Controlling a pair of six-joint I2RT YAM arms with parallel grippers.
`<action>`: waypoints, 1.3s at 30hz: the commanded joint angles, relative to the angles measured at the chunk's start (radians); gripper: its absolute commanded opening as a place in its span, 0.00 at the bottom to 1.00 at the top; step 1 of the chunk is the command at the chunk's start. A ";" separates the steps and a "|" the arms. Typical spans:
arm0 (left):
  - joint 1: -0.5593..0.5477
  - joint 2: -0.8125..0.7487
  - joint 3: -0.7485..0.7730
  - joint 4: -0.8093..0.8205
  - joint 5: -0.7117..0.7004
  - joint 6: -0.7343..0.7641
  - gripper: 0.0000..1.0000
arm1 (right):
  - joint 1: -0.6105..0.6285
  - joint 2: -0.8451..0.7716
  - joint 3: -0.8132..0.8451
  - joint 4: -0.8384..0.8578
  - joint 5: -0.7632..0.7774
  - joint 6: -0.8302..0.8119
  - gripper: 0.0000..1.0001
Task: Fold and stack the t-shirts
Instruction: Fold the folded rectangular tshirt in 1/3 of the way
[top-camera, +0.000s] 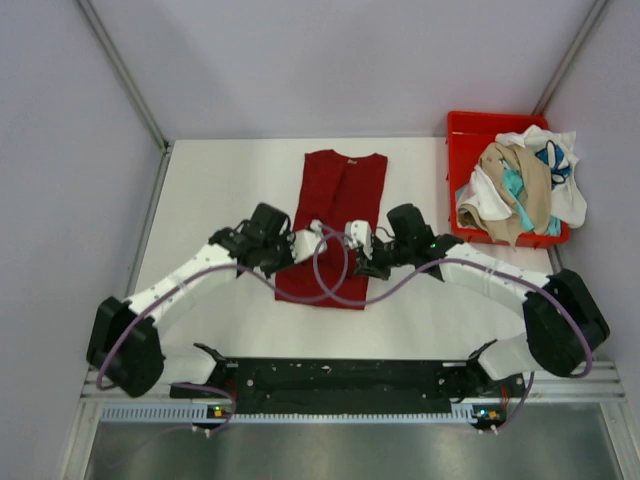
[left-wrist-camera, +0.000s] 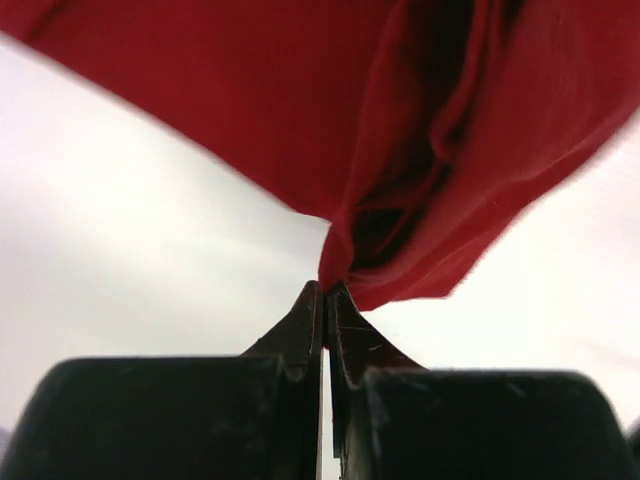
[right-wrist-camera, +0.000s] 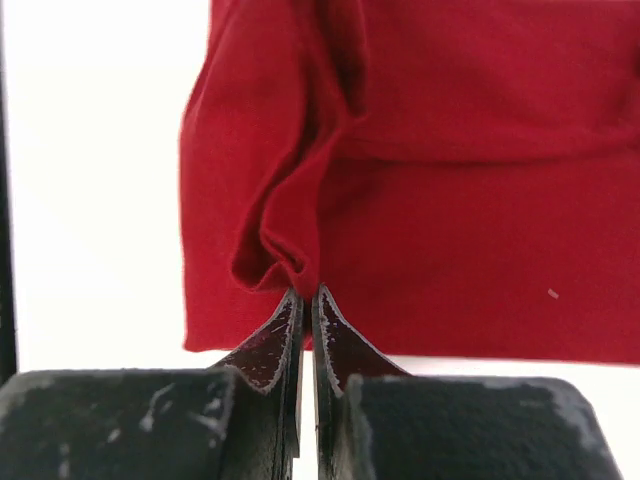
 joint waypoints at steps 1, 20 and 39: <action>0.136 0.196 0.228 0.083 -0.036 -0.134 0.00 | -0.143 0.114 0.054 0.281 -0.112 0.226 0.00; 0.179 0.634 0.582 0.162 -0.059 -0.103 0.00 | -0.375 0.463 0.245 0.413 -0.092 0.541 0.00; 0.297 0.748 0.892 0.156 -0.157 -0.257 0.61 | -0.461 0.342 0.249 0.399 0.139 0.671 0.51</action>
